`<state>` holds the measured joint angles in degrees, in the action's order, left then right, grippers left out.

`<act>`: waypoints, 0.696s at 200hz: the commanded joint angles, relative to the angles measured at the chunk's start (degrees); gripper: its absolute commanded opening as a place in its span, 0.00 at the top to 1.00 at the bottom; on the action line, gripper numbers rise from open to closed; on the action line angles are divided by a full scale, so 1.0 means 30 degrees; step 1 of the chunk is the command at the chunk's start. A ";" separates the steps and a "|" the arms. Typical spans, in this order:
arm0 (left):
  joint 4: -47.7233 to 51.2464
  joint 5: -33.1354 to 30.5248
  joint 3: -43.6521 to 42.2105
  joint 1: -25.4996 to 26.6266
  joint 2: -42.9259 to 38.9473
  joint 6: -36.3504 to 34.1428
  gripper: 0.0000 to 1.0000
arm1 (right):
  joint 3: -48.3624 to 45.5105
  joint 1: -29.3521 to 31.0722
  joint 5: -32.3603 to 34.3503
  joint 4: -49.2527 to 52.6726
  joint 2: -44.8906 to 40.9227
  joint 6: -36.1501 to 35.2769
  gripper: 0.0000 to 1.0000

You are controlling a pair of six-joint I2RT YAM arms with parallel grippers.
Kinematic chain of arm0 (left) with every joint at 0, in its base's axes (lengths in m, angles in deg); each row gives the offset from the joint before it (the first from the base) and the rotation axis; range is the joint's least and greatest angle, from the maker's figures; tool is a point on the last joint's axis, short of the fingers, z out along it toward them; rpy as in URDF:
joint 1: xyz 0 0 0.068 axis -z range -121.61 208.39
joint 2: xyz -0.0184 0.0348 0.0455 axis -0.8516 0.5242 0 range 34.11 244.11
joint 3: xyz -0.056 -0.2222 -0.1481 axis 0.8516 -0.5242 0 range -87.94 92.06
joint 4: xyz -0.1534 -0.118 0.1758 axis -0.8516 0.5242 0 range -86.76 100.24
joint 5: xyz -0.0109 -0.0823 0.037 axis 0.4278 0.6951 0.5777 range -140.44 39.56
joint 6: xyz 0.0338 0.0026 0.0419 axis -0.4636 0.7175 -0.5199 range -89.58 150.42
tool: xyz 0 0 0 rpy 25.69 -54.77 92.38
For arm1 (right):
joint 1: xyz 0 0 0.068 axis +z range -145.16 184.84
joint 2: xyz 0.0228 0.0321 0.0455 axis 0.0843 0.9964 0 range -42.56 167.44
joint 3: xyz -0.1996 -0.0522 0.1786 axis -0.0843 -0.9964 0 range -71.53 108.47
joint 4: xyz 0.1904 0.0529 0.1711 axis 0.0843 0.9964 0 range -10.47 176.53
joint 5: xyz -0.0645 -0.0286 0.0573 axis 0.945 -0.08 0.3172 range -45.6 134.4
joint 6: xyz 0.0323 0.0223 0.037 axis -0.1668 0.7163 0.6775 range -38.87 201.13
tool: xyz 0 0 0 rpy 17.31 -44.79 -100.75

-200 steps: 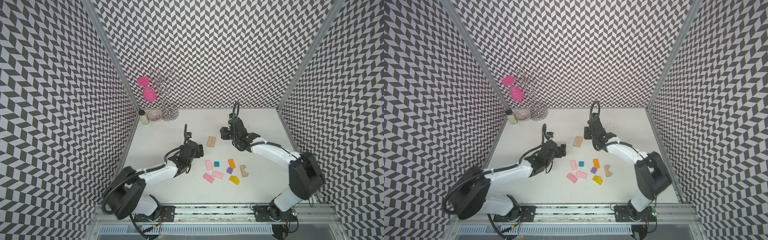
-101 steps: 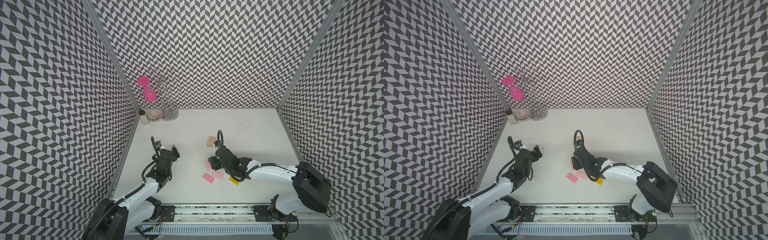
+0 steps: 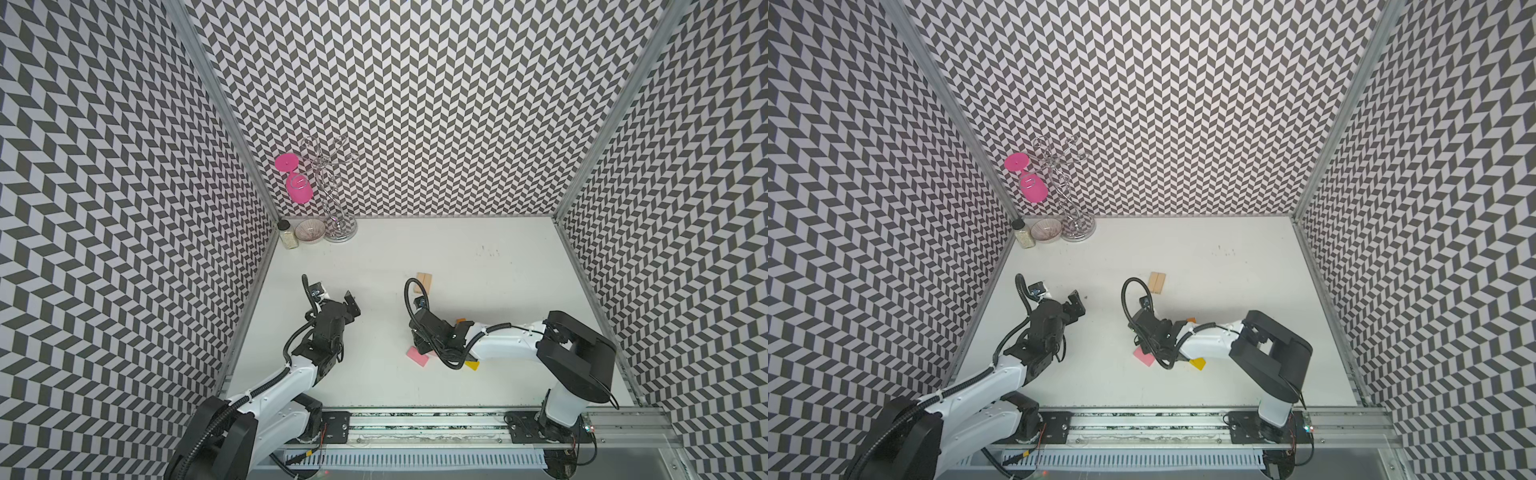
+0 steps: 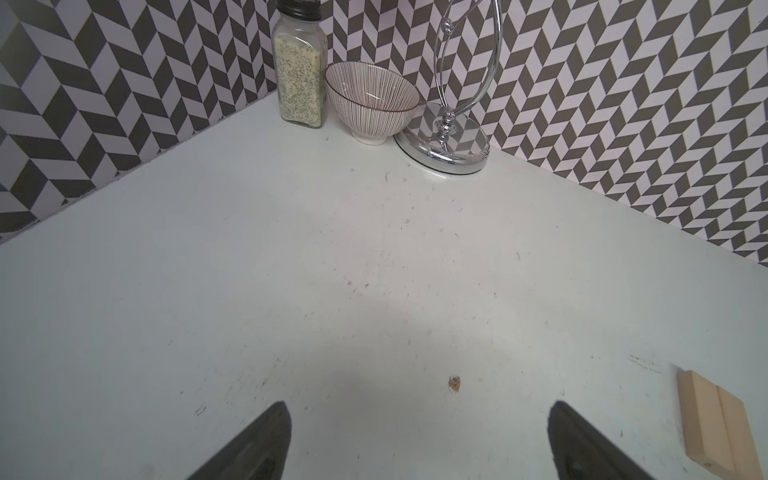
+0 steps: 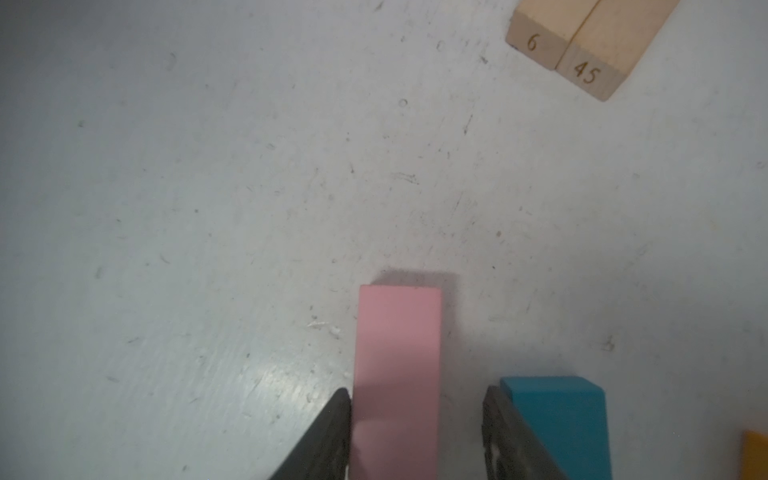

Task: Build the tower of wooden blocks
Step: 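Move the right gripper to the long pink block and grasp it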

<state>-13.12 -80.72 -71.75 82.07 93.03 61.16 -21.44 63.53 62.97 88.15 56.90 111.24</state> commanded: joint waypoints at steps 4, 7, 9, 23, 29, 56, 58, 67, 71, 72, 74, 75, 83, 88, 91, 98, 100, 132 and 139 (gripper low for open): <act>-0.0492 -0.0050 0.0171 -0.0086 -0.0010 0.0214 0.03 | 0.0314 0.0019 0.1253 0.0530 -0.0025 0.0469 0.51; -0.0519 -0.0065 0.0171 -0.0074 -0.0010 0.0212 0.03 | 0.0299 0.0007 0.1315 0.0587 -0.0052 0.0502 0.51; -0.0544 -0.0070 0.0171 -0.0058 -0.0010 0.0212 0.03 | 0.0298 0.0012 0.1370 0.0643 -0.0071 0.0531 0.52; -0.0596 -0.0057 0.0171 -0.0072 0.0016 0.0191 0.03 | 0.0217 0.0005 0.1898 0.1008 -0.0175 0.0727 0.52; -0.0611 -0.0063 0.0171 -0.0072 0.0020 0.0182 0.03 | 0.0141 -0.0010 0.2198 0.1101 -0.0248 0.0814 0.52; -0.0640 0.0016 0.0171 -0.0072 0.0049 0.0124 0.03 | -0.0084 -0.0289 0.2575 0.0837 -0.0291 0.0980 0.52; -0.0640 0.0016 0.0171 -0.0072 0.0049 0.0131 0.03 | -0.0084 -0.0332 0.2550 0.0800 -0.0270 0.0980 0.52; -0.0640 0.0018 0.0171 -0.0072 0.0049 0.0138 0.03 | -0.0041 -0.0497 0.2466 0.0730 -0.0144 0.1022 0.52; -0.0640 0.0016 0.0171 -0.0072 0.0022 0.0127 0.03 | -0.0011 -0.0607 0.2429 0.0729 -0.0079 0.1010 0.52; -0.0640 0.0045 0.0171 -0.0072 0.0021 0.0125 0.03 | -0.0004 -0.0609 0.2426 0.0715 -0.0064 0.1009 0.52; -0.0618 0.0060 0.0171 -0.0072 0.0020 0.0124 0.03 | 0.0002 -0.0661 0.2425 0.0704 -0.0037 0.1046 0.52; -0.0629 0.0053 0.0171 -0.0072 0.0020 0.0124 0.03 | 0.0003 -0.0695 0.2424 0.0702 -0.0028 0.1027 0.52; -0.0640 0.0045 0.0142 -0.0072 0.0022 0.0142 0.03 | -0.0038 -0.0913 0.2409 0.0624 0.0037 0.1118 0.52; -0.0640 0.0060 0.0142 -0.0072 -0.0006 0.0144 0.03 | -0.0096 -0.1064 0.2373 0.0521 0.0044 0.1126 0.52; -0.0640 0.0073 0.0142 -0.0072 -0.0009 0.0126 0.03 | -0.0151 -0.1140 0.2341 0.0410 0.0044 0.1126 0.52; -0.0666 0.0097 0.0142 -0.0072 -0.0010 0.0111 0.03 | -0.0254 -0.1346 0.2282 0.0242 0.0068 0.1126 0.52; -0.0669 0.0102 0.0142 -0.0072 -0.0010 0.0099 0.03 | -0.0280 -0.1402 0.2264 0.0175 0.0091 0.1126 0.52; -0.0670 0.0134 0.0142 -0.0072 0.0020 0.0103 0.03 | -0.0362 -0.2269 0.1919 -0.0345 0.0492 0.0959 0.53; -0.0670 0.0133 0.0146 -0.0072 0.0020 0.0081 0.03 | -0.0377 -0.2436 0.1697 -0.0560 0.0594 0.0899 0.53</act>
<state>-13.51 -80.48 -71.75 82.07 93.03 61.14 -21.99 57.68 68.26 89.77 57.21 113.64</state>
